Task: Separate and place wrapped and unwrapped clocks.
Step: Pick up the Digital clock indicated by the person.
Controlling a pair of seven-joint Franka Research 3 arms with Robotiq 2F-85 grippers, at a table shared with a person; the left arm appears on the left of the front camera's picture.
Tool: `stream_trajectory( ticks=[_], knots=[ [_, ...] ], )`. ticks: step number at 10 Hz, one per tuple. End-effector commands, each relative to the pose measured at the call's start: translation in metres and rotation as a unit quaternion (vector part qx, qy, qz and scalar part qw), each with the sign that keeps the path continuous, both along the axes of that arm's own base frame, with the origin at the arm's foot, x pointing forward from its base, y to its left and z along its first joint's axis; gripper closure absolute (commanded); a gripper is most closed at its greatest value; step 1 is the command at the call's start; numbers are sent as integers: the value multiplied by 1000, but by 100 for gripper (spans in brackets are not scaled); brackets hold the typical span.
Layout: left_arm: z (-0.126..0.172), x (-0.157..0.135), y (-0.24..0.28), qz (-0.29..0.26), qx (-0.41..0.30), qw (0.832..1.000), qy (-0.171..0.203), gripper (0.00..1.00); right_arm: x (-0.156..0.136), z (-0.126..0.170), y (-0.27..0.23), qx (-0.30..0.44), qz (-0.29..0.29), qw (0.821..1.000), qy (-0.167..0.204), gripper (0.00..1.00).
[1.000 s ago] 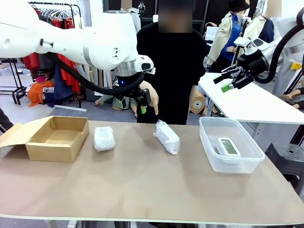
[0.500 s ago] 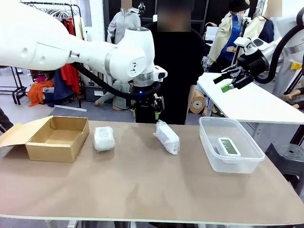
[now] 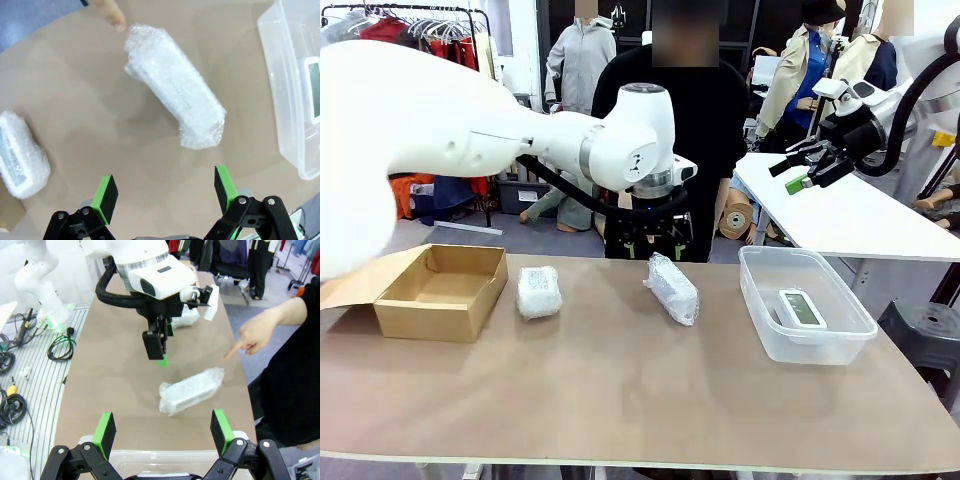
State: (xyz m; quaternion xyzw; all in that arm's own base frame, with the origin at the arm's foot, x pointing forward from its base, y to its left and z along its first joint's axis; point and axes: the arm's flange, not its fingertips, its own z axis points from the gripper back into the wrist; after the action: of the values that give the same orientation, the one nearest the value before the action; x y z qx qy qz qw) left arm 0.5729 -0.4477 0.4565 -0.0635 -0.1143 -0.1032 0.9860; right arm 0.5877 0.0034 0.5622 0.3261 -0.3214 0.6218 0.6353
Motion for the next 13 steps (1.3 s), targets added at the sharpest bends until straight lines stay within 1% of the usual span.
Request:
stream_trajectory(
  ticks=[1,2,3,9,10,11,13],
  knots=[
    [6,14,-3,-1,4,1000,0,0,0,1,1,4,0,1000,0,0],
    [4,16,8,-34,-11,999,6,0,0,1,1,4,0,1000,0,0],
    [-2,4,-4,0,-1,1000,0,0,0,1,1,4,0,1000,0,0],
    [-2,4,-4,0,-1,1000,0,0,0,1,1,4,0,1000,0,0],
    [-4,6,-6,-9,-3,1000,2,0,0,1,1,4,0,1000,0,0],
    [-8,10,-20,34,11,999,13,0,0,1,1,4,0,1000,0,0],
    [-12,12,-40,73,18,996,36,0,0,1,1,4,0,1000,0,0]
  ],
)
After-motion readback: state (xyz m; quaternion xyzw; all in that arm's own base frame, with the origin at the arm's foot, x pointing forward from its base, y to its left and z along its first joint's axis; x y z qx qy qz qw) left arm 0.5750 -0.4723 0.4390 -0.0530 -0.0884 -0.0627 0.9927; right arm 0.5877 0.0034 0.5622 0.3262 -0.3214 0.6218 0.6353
